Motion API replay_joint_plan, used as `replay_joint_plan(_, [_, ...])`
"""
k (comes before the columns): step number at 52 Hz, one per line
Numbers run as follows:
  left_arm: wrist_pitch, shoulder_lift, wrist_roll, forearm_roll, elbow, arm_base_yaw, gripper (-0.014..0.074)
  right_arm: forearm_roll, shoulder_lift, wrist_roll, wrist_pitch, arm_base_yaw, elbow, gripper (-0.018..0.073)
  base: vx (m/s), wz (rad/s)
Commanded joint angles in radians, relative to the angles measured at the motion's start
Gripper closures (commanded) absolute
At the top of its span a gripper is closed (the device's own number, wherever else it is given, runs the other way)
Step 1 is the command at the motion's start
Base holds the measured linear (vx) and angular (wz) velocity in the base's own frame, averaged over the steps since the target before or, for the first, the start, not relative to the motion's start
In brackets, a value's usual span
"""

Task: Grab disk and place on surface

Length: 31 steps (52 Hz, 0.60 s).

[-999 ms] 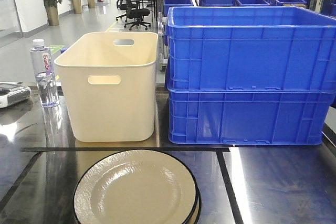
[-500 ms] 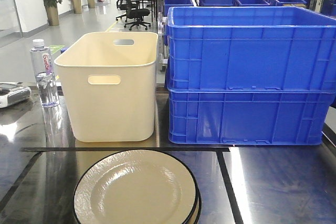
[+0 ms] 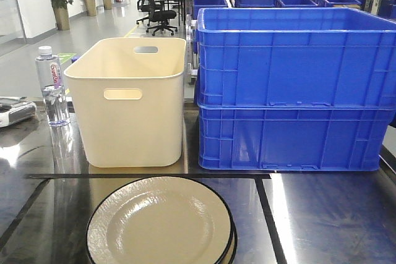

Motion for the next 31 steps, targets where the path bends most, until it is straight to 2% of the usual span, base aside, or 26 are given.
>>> replay_joint_plan(1, [-0.083,-0.018,-0.01,0.004,0.013,0.001,0.0598,-0.198,0.004,0.174,-0.03,0.002,-0.031,0.0568,0.0,0.0])
replay_joint_plan(9, [-0.083,-0.018,-0.01,0.004,0.013,0.001,0.0598,-0.632,-0.007,0.646,-0.023,0.002,-0.017,0.0568,0.0,0.0])
replay_joint_plan(14, [-0.083,-0.018,-0.01,0.004,0.013,0.001,0.0598,-0.808,-0.063,0.86,-0.056,0.002,0.038,0.0568,0.0,0.0])
replay_joint_plan(19, [-0.083,-0.018,-0.01,0.004,0.013,0.001,0.0598,-0.908,-0.156,0.962,-0.096,0.001,0.139,0.0568,0.0,0.0])
replay_joint_plan(31, [-0.083,-0.018,-0.01,0.004,0.013,0.001,0.0596,-0.913,-0.466,0.984,-0.084,0.0,0.388,0.0568,0.0,0.0])
